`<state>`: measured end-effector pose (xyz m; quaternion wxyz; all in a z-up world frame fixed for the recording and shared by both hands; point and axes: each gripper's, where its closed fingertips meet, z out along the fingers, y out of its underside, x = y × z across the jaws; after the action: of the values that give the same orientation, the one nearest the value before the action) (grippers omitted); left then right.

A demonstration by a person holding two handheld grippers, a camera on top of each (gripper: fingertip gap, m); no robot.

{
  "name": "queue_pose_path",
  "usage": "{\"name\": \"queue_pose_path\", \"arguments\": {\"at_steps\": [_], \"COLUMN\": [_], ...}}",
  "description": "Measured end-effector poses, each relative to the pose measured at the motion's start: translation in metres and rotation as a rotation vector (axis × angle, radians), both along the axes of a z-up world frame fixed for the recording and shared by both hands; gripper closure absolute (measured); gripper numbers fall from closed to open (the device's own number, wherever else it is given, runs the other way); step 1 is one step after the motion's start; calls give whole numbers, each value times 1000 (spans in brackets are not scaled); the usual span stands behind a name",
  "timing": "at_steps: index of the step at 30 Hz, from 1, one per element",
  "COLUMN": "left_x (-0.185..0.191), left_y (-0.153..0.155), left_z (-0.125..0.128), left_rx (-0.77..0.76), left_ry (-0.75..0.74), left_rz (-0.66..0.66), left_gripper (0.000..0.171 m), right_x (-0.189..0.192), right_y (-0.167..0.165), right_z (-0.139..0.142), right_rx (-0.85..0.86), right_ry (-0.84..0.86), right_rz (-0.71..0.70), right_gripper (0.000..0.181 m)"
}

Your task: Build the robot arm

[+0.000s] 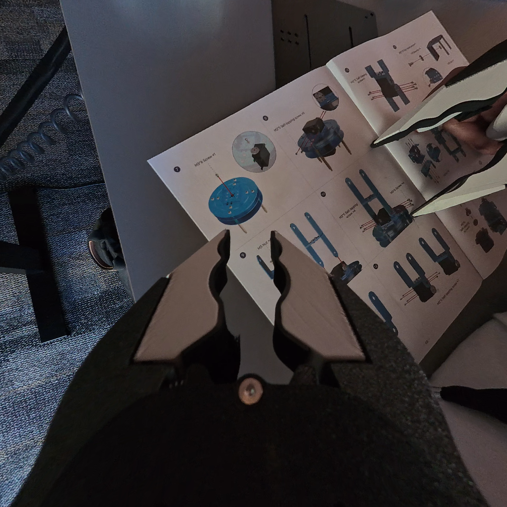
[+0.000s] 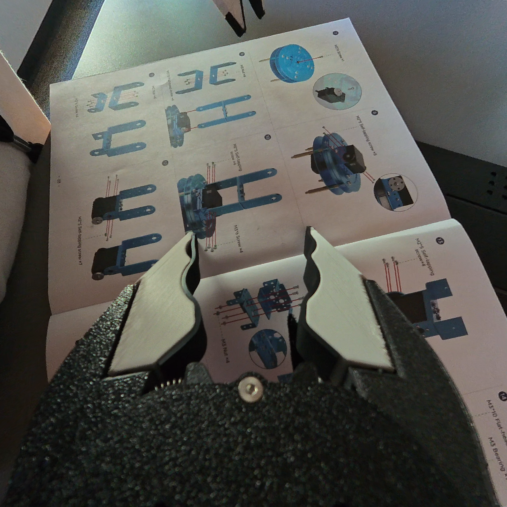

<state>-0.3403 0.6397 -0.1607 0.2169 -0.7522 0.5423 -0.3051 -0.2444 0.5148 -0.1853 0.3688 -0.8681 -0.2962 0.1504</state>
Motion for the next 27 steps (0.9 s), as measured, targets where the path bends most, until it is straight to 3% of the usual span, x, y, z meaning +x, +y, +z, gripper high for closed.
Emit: {"name": "queue_pose_path", "arguments": {"at_steps": [10,17,19,23,27], "left_x": [-6,2,5,10,22], "left_y": [-9,-32,-40,-55,-65], "left_z": [5,13,16,23,29], "left_rx": [6,19,36,73,91], "left_ry": [-24,-88,-108,-149,-188], "left_rz": [2,-82,-123,-193,-228], "left_gripper": [143,143,143,143,143], "right_x": [1,2,8,18,9], "right_y": [1,4,7,3,-40], "right_z": [-1,1,14,66,115], "right_rx": [4,2,15,118,224], "right_ry": [-10,-29,-36,-11,156], "right_rz": [-3,-9,-37,-114,-178], "right_gripper": [104,106,101,103,104]}}
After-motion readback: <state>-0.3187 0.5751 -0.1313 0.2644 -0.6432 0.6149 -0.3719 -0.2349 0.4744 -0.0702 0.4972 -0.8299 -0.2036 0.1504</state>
